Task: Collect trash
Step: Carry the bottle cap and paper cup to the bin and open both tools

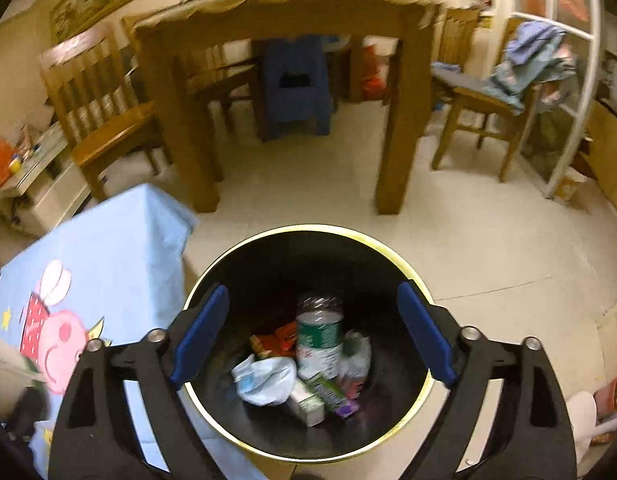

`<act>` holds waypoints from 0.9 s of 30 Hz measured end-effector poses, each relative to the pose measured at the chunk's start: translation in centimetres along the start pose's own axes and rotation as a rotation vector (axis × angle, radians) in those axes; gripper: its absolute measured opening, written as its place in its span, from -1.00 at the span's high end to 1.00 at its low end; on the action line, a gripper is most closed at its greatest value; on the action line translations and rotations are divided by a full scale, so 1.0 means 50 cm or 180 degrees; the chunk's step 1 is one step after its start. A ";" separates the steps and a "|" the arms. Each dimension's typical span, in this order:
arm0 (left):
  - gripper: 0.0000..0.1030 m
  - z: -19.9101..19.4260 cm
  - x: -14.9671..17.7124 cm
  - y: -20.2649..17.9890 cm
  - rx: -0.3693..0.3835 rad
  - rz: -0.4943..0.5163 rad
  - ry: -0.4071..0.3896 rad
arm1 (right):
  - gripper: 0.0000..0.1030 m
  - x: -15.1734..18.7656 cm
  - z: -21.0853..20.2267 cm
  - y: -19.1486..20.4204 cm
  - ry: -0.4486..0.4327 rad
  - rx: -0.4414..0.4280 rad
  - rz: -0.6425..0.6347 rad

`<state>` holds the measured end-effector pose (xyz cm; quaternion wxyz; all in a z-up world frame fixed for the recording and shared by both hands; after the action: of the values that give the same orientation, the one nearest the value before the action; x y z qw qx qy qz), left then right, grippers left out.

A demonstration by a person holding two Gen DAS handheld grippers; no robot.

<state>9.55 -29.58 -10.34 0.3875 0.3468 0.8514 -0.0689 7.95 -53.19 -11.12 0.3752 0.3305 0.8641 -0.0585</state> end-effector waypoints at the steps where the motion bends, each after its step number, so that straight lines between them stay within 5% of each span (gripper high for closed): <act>1: -0.12 0.010 -0.011 -0.007 0.0036 0.0019 -0.0009 | -0.91 -0.010 -0.021 -0.018 -0.0123 0.0068 0.0089; 10: -0.15 0.147 -0.122 -0.125 0.0559 0.0330 0.0104 | -0.91 -0.043 -0.097 -0.142 -0.0562 0.0279 0.0605; 12: -0.25 0.175 -0.140 -0.154 0.0742 0.0376 0.0179 | -0.91 -0.047 -0.126 -0.166 -0.0747 0.0351 0.0719; 14: -0.55 0.192 -0.146 -0.168 0.0783 0.0385 0.0218 | -0.91 -0.050 -0.153 -0.187 -0.0884 0.0380 0.0786; 16: -0.57 0.202 -0.142 -0.172 0.0790 0.0362 0.0243 | -0.91 -0.054 -0.166 -0.192 -0.0924 0.0414 0.0779; 23: -0.57 0.150 -0.102 -0.125 0.0871 0.0164 0.0200 | -0.91 -0.050 -0.161 -0.145 -0.0810 0.0327 0.0523; 27: -0.57 0.051 -0.057 -0.046 0.0649 -0.0047 -0.0027 | -0.91 -0.038 -0.169 -0.069 -0.0650 0.0033 0.0256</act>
<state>10.94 -33.82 -10.41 0.3533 0.3778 0.8408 -0.1595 1.64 -53.91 -4.33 0.4616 0.3592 0.8071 -0.0813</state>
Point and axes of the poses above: each gripper's, at about its wrist camera, not at the fingertips, and z roughly the way its jaws point, y to its left, x to its underside, the point moved 1 cm from there along z, roughly the way its jaws point, and after that the axes turned 9 degrees about z, right-handed, at the moved point
